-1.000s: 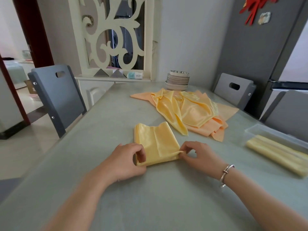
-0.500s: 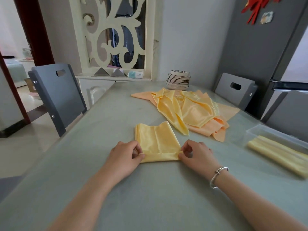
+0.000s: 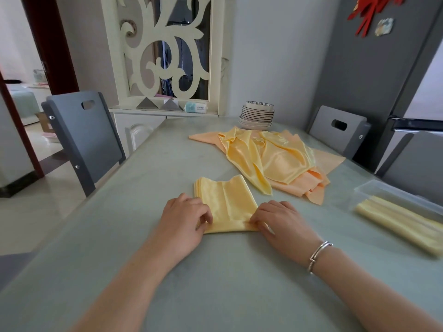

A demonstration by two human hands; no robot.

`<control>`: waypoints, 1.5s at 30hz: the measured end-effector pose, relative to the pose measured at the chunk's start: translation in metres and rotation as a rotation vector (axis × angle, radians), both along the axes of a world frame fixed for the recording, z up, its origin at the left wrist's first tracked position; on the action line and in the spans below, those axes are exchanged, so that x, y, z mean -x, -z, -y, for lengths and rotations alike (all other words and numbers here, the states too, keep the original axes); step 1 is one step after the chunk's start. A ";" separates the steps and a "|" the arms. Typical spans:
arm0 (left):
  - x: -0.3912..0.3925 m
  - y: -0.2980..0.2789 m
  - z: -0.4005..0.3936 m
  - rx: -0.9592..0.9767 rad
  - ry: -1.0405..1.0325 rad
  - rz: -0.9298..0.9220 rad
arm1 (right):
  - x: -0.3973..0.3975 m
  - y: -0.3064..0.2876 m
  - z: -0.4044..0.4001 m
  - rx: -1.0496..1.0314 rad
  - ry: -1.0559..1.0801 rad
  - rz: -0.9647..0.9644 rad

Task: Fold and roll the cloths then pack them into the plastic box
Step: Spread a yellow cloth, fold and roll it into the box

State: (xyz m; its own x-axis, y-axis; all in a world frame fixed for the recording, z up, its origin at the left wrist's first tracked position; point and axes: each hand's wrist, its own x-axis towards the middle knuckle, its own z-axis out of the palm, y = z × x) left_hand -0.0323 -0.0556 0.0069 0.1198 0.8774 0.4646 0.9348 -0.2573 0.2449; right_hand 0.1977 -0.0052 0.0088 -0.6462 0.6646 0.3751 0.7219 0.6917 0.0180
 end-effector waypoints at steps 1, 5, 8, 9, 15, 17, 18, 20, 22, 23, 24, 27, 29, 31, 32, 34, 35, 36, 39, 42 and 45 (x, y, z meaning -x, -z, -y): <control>0.000 0.000 0.000 0.004 0.005 -0.018 | -0.002 -0.002 0.000 0.028 -0.006 -0.007; 0.003 -0.001 0.003 0.014 0.002 -0.014 | -0.008 -0.008 0.001 0.114 -0.004 -0.010; 0.006 -0.003 0.004 0.039 -0.016 -0.026 | -0.005 -0.009 0.001 0.106 0.028 0.013; 0.006 -0.003 0.004 0.048 -0.021 -0.038 | -0.004 -0.008 0.001 0.095 0.046 0.019; 0.004 -0.002 0.004 0.060 -0.067 -0.045 | 0.003 0.002 -0.005 0.220 0.187 -0.242; 0.003 -0.001 0.003 0.049 -0.110 0.041 | 0.003 0.001 -0.007 0.336 0.219 -0.378; 0.003 0.000 0.002 0.064 -0.134 0.120 | 0.003 0.000 -0.006 0.385 0.228 -0.435; 0.004 0.002 -0.001 0.136 -0.159 0.294 | 0.003 0.000 -0.006 0.455 0.234 -0.514; 0.006 0.005 -0.003 0.204 -0.183 0.424 | 0.002 -0.001 -0.007 0.488 0.240 -0.555; 0.006 0.006 -0.005 0.226 -0.199 0.469 | 0.003 0.000 -0.007 0.485 0.244 -0.561; 0.005 0.007 -0.006 0.238 -0.214 0.498 | 0.003 0.000 -0.009 0.469 0.252 -0.552; 0.001 0.010 -0.007 0.229 -0.247 0.487 | 0.008 0.003 -0.012 0.345 0.290 -0.388; -0.001 0.010 -0.006 0.192 -0.262 0.393 | 0.011 0.003 -0.012 0.209 0.302 -0.248; -0.001 0.007 -0.005 0.115 -0.252 0.317 | 0.011 0.002 -0.012 0.103 0.280 -0.189; -0.001 0.006 -0.005 0.080 -0.240 0.279 | 0.011 0.002 -0.012 0.067 0.264 -0.174; -0.004 0.003 -0.005 0.022 -0.199 0.166 | 0.011 0.003 -0.011 -0.010 0.187 -0.122; -0.006 0.003 -0.005 0.001 -0.169 0.105 | 0.012 0.004 -0.011 -0.036 0.149 -0.079; -0.008 0.003 -0.004 -0.015 -0.139 0.056 | 0.011 0.005 -0.011 -0.057 0.116 -0.055; -0.009 0.005 -0.003 -0.030 -0.100 -0.017 | 0.006 0.007 -0.009 -0.056 0.059 0.015; -0.006 0.004 0.000 -0.013 -0.110 -0.012 | 0.000 0.006 -0.006 0.006 0.062 -0.051; -0.004 0.003 0.001 0.030 -0.118 -0.003 | 0.000 0.005 -0.008 0.117 0.098 -0.156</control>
